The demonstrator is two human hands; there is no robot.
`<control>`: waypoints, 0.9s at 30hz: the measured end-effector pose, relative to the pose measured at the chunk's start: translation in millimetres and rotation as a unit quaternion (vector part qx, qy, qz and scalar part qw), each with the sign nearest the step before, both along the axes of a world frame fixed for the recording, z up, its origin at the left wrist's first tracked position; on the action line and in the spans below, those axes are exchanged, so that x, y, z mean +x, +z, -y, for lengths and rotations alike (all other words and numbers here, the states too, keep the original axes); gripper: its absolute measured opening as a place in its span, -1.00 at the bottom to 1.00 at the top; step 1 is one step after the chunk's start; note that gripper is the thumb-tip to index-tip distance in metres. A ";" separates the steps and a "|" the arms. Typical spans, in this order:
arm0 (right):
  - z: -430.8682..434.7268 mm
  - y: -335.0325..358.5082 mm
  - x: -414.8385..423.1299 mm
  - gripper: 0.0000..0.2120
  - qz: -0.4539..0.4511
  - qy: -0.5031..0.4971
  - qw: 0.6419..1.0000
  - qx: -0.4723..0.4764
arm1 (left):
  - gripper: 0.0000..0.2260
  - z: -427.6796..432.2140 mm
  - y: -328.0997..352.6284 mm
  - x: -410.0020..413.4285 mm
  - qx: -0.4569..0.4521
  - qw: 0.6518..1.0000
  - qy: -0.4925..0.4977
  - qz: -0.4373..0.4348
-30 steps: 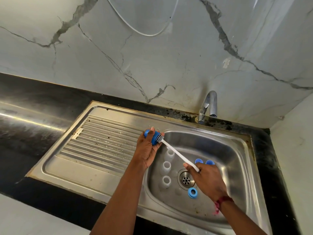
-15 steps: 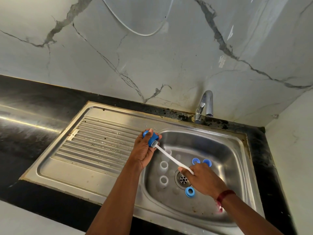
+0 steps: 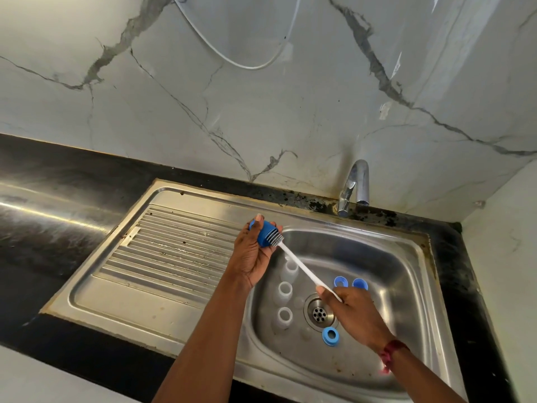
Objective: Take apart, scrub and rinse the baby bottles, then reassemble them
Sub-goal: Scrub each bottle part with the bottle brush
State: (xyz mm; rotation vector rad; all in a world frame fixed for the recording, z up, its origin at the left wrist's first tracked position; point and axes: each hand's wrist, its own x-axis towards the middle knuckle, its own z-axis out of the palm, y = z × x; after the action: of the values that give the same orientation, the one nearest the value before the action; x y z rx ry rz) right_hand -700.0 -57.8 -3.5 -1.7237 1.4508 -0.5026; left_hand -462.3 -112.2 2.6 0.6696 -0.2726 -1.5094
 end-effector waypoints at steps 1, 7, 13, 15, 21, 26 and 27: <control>-1.3 -2.9 -4.8 -0.44 -0.016 0.008 1.000 -0.003 | -0.67 0.3 1.8 0.5 0.014 1.000 0.005 0.003; -3.3 -18.3 -38.9 -0.50 -0.065 0.010 0.996 -0.055 | -0.18 0.9 -10.3 11.3 0.036 0.999 0.017 0.021; 3.6 -8.6 -49.5 -0.51 -0.022 -0.064 0.996 -0.060 | -0.58 -9.8 -15.1 3.9 0.057 0.987 -0.008 0.148; 8.0 -4.8 -48.5 -0.51 -0.040 -0.054 0.995 -0.078 | -0.62 -12.3 -17.4 0.6 0.047 0.977 -0.027 0.206; 18.5 -3.7 -51.1 -0.46 -0.074 -0.010 0.995 -0.065 | -0.53 -17.7 -19.4 6.5 0.026 0.857 0.021 0.513; 20.0 -1.5 -51.0 -0.49 -0.106 0.014 0.993 -0.056 | -0.49 -16.4 -21.5 16.3 -0.043 0.737 0.043 0.673; 21.1 -1.3 -50.1 -0.48 -0.113 0.017 0.992 -0.058 | -0.42 -16.1 -22.6 16.7 -0.055 0.715 0.040 0.696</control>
State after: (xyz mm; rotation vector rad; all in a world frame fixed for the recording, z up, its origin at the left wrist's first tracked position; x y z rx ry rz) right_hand -750.1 -78.9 -4.8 -1.9452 1.5718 -0.3898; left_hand -445.5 -96.1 -20.1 1.6069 -1.4356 -0.5947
